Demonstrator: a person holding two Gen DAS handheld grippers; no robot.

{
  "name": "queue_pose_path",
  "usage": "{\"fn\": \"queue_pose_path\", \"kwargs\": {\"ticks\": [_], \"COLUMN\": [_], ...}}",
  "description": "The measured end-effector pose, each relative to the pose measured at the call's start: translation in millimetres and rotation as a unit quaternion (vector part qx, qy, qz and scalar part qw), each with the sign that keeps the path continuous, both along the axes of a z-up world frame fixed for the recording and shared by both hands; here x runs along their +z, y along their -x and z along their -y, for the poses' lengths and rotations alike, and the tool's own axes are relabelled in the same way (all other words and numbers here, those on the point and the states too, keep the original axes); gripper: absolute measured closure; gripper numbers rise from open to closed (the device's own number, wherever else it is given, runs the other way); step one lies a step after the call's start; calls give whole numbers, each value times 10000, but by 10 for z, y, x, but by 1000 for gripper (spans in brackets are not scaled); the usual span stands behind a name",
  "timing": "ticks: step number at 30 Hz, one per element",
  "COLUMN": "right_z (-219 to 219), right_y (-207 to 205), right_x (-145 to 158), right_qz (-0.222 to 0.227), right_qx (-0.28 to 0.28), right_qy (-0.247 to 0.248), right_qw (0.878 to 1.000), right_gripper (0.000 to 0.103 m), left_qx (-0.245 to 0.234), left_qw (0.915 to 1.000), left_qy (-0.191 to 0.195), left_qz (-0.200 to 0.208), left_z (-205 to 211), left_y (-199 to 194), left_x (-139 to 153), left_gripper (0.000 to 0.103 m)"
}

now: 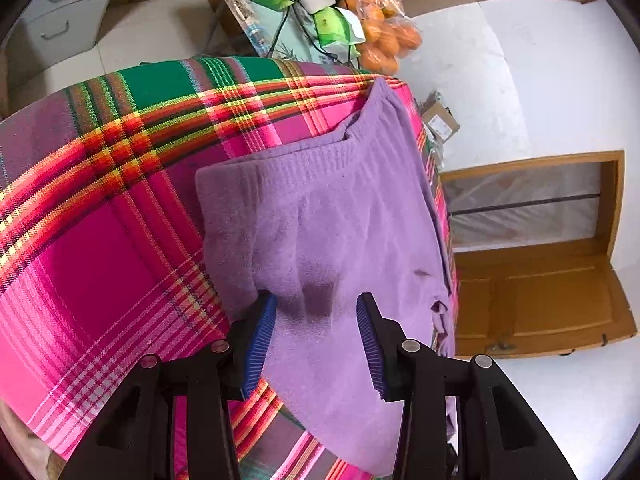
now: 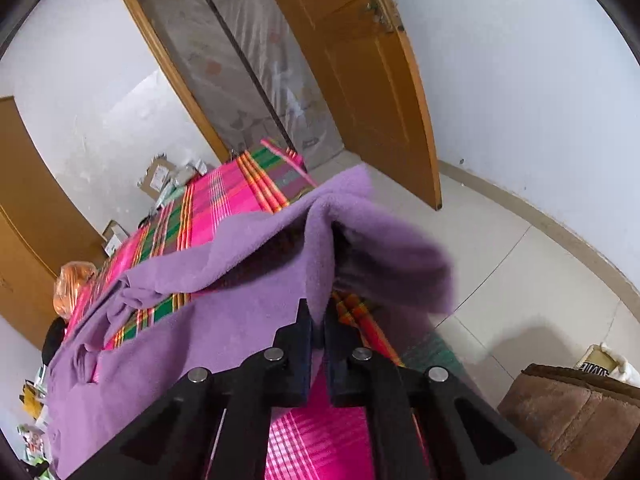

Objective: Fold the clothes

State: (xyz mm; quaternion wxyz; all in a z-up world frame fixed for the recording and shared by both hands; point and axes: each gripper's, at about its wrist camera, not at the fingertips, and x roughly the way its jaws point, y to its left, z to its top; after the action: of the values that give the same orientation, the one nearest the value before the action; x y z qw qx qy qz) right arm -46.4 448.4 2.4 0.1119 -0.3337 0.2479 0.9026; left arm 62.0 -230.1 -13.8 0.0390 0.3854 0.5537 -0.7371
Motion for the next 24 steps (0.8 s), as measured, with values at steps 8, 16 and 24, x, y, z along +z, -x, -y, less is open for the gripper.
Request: {"fn": "queue_pose_path", "kwargs": {"ticks": [8,16,24], "right_z": [-124,-321,-444], "right_y": [-385,-897,-1083], "right_x": [149,273,172], "right_qz": [-197,-399,-238], "right_qx": [-265,-585,-783], "right_qy": [21,24,26], "right_qw": [9995,9975,9966], "right_gripper": [98,98,98], "left_qx": [26,41,69], "left_qw": [10000,10000,9998], "left_qy": [-12,-30,-172], "left_qz": [23,19,-54], "left_z": [20,24,68], "left_y": [-80,-40,-124], "left_x": [-43,-42,-79], "left_gripper": [59,59,60]}}
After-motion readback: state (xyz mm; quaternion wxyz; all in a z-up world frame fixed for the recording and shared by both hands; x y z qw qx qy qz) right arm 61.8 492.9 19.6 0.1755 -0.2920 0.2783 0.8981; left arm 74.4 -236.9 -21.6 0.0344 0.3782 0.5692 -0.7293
